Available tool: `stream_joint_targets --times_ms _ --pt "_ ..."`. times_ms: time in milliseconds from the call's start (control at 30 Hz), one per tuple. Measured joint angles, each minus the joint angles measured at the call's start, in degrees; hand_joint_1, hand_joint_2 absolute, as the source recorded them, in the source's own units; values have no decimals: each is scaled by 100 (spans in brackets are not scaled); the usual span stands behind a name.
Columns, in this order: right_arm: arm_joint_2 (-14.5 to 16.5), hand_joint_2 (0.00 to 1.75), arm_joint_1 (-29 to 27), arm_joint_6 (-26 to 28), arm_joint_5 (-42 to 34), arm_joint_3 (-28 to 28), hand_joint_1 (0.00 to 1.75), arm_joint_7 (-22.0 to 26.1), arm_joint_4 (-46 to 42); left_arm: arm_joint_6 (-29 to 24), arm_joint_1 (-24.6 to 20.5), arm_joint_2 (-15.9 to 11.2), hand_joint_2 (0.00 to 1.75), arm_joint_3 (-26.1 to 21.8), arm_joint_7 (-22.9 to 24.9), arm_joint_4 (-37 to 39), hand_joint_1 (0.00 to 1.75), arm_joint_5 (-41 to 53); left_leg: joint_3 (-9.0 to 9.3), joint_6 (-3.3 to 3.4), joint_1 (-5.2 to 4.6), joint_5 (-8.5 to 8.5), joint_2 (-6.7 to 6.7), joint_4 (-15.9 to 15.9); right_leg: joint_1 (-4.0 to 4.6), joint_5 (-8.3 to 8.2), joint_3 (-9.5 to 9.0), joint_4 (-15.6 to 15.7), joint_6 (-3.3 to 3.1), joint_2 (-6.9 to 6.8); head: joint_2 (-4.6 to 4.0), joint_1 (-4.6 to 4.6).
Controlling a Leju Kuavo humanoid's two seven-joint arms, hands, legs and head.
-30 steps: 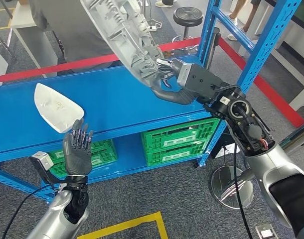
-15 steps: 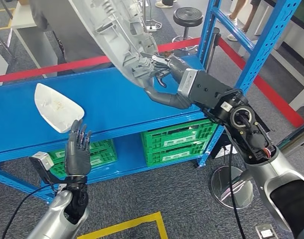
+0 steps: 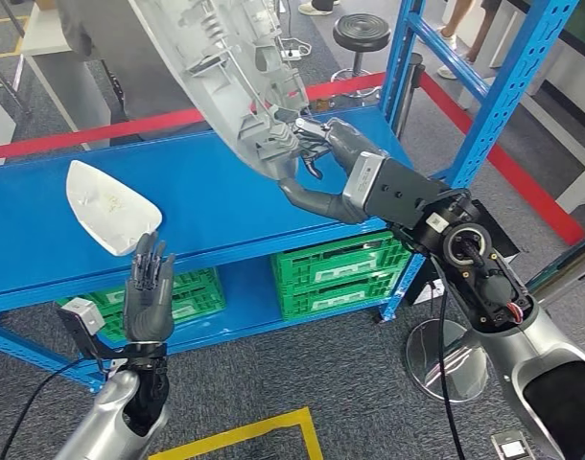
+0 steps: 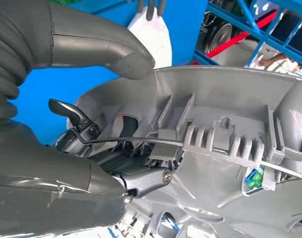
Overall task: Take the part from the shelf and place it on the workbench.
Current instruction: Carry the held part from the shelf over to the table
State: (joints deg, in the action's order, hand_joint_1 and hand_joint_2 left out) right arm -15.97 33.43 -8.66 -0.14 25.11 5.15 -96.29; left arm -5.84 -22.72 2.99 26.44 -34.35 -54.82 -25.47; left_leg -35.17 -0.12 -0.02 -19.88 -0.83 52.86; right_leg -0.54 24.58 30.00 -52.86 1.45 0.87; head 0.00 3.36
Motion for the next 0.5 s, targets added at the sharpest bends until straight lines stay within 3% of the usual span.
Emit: stream_joint_targets --times_ms 500 --pt "-1 175 -237 147 -36 -7 175 -28 -72 96 0 1 175 0 -22 0 0 -82 1 0 0 0 0 1 0 0 -1 0 0 0 0 1"
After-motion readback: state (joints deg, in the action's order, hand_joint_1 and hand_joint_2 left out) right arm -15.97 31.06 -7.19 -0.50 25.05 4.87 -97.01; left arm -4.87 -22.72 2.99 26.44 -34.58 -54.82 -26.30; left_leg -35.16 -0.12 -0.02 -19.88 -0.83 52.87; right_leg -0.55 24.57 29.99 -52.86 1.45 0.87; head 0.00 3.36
